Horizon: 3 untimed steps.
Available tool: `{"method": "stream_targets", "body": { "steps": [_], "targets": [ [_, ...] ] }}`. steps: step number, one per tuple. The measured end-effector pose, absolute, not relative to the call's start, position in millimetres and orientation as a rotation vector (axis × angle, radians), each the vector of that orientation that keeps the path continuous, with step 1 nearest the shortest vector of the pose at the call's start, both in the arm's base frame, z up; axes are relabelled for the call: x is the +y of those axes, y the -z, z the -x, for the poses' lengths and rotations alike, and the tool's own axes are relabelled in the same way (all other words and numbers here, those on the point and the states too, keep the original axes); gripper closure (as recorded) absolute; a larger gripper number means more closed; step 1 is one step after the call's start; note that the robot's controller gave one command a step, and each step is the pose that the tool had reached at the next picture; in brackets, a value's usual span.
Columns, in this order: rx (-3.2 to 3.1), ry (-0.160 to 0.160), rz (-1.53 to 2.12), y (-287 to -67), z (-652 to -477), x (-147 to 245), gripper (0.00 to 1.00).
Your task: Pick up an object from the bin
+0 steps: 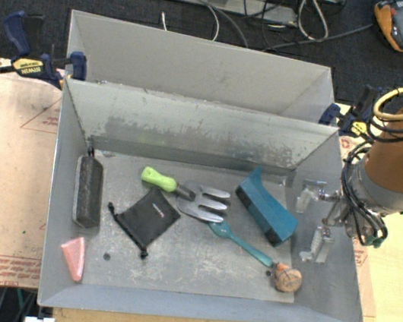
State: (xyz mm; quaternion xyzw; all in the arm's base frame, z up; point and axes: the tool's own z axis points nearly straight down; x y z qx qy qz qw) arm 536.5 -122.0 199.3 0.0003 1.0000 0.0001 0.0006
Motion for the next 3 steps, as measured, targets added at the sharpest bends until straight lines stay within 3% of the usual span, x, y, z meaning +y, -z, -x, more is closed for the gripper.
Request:
{"method": "stream_targets", "body": {
  "steps": [1,2,3],
  "targets": [
    [3.128,-0.001,-0.216,-148,-564.8,-125,0.00],
    [3.082,0.002,-0.445,-78,-570.8,-140,0.00],
    [3.101,0.020,-0.016,-80,-572.4,-127,0.00]
  ]
}}
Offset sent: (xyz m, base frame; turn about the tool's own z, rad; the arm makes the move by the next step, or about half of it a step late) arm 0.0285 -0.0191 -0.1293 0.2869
